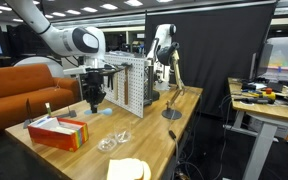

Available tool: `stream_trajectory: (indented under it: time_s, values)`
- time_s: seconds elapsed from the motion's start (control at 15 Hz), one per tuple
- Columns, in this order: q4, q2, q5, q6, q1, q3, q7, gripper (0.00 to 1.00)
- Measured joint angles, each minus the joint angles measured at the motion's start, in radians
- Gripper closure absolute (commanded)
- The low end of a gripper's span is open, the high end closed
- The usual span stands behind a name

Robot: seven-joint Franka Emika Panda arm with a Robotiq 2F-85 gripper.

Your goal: Remove the blue spoon from the box, put it in the cup, move the cup slightly to the left and then move the lid to the left too

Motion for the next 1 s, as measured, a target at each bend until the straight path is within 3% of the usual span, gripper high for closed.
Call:
stream_trajectory:
  time_s: [0.47,0.87,1.0]
  values:
    - [0.198,0.207,0.000,-0.020,-0.041,-0.028,-0.001,0.99]
    - [0.288,0.290,0.002,-0.087,-0.041,-0.024,-0.006,0.99]
    - [0.312,0.303,0.002,-0.112,-0.041,-0.023,-0.009,0.70]
